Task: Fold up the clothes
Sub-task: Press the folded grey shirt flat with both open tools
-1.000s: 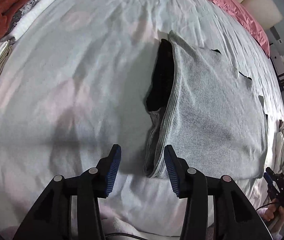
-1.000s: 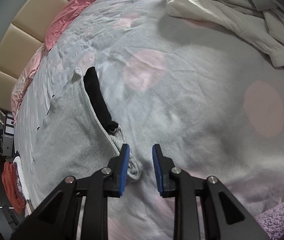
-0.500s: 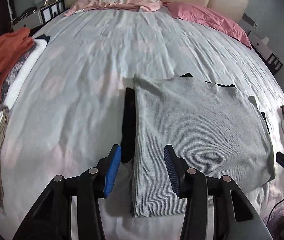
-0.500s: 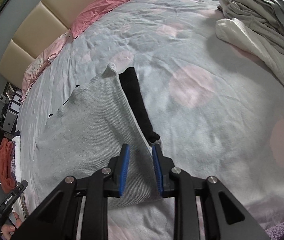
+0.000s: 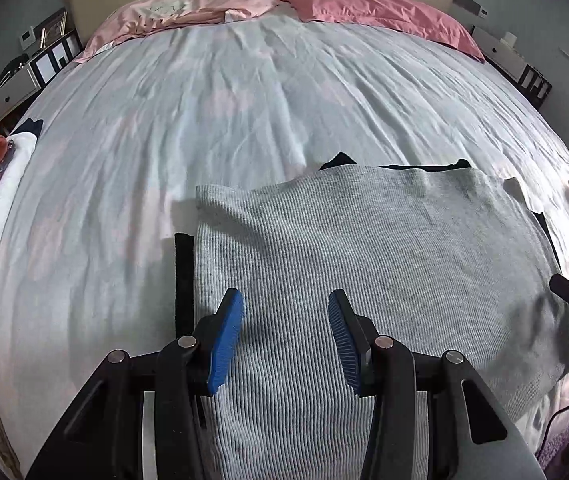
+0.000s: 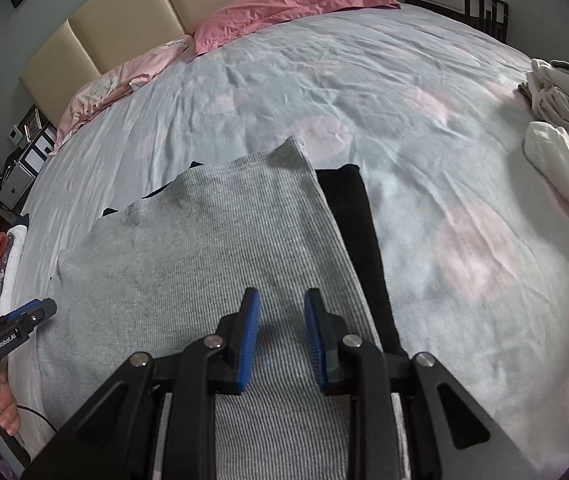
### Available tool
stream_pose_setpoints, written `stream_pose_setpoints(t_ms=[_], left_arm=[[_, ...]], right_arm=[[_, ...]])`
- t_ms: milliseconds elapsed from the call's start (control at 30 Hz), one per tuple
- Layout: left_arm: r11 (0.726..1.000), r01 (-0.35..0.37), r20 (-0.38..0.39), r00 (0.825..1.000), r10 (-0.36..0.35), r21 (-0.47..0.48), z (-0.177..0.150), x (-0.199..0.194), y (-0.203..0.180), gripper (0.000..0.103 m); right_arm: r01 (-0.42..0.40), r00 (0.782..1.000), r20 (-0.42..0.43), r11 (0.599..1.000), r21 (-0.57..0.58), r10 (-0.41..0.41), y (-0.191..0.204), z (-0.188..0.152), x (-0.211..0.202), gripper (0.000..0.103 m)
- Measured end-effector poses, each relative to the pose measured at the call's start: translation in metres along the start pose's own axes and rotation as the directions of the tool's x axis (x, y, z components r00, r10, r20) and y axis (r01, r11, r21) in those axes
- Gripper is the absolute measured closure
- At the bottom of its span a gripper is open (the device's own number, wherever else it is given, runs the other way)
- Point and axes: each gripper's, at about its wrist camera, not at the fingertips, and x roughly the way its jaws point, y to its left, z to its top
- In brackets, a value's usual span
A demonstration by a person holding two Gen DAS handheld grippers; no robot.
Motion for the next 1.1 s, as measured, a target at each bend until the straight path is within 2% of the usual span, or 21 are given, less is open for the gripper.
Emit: stream_pose_setpoints(t_ms=[200, 300, 400, 600, 700, 833, 900, 1000, 1067, 1100], left_arm=[[1.000, -0.020, -0.063, 0.998, 0.019, -0.019, 0.030, 0.034, 0.001, 0.056], [0.999, -0.049, -0.089, 0.995, 0.049, -0.002, 0.044, 0.047, -0.005, 0.056], [0.997, -0.072, -0.106, 0.992, 0.073, 0.010, 0.059, 0.060, -0.010, 0.056], [0.993, -0.112, -0.114, 0.987, 0.116, 0.041, 0.082, 0.075, -0.021, 0.056], [0.993, -0.114, -0.089, 0.989, 0.115, 0.015, 0.088, 0.070, -0.020, 0.056], [0.994, -0.080, -0.046, 0.996, 0.077, -0.069, 0.084, 0.048, -0.010, 0.056], [0.994, -0.066, -0.028, 0.998, 0.064, -0.083, 0.073, 0.033, -0.005, 0.056], [0.995, -0.057, -0.031, 0.998, 0.054, -0.078, 0.047, 0.014, 0.003, 0.056], [0.996, -0.052, -0.043, 0.998, 0.049, -0.075, 0.028, 0.003, 0.008, 0.048], [0.996, -0.052, -0.052, 0.998, 0.048, -0.075, 0.017, -0.001, 0.012, 0.048]], right_arm=[[0.005, 1.000, -0.012, 0.997, -0.072, -0.006, 0.010, 0.004, 0.021, 0.080], [0.061, 0.998, 0.010, 0.988, -0.142, -0.061, 0.019, 0.006, 0.026, 0.081], [0.140, 0.990, 0.054, 0.962, -0.235, -0.131, 0.032, 0.007, 0.028, 0.081], [0.147, 0.989, 0.043, 0.949, -0.278, -0.141, 0.039, 0.007, 0.032, 0.081], [0.138, 0.990, 0.034, 0.952, -0.272, -0.134, 0.038, 0.007, 0.032, 0.081], [0.125, 0.992, 0.022, 0.959, -0.255, -0.124, 0.034, 0.010, 0.033, 0.081], [0.123, 0.992, 0.018, 0.960, -0.250, -0.123, 0.033, 0.011, 0.033, 0.081], [0.119, 0.993, 0.013, 0.963, -0.241, -0.119, 0.031, 0.012, 0.032, 0.081], [0.114, 0.993, 0.011, 0.965, -0.235, -0.115, 0.030, 0.013, 0.031, 0.081], [0.111, 0.994, 0.011, 0.967, -0.231, -0.112, 0.030, 0.014, 0.031, 0.081]])
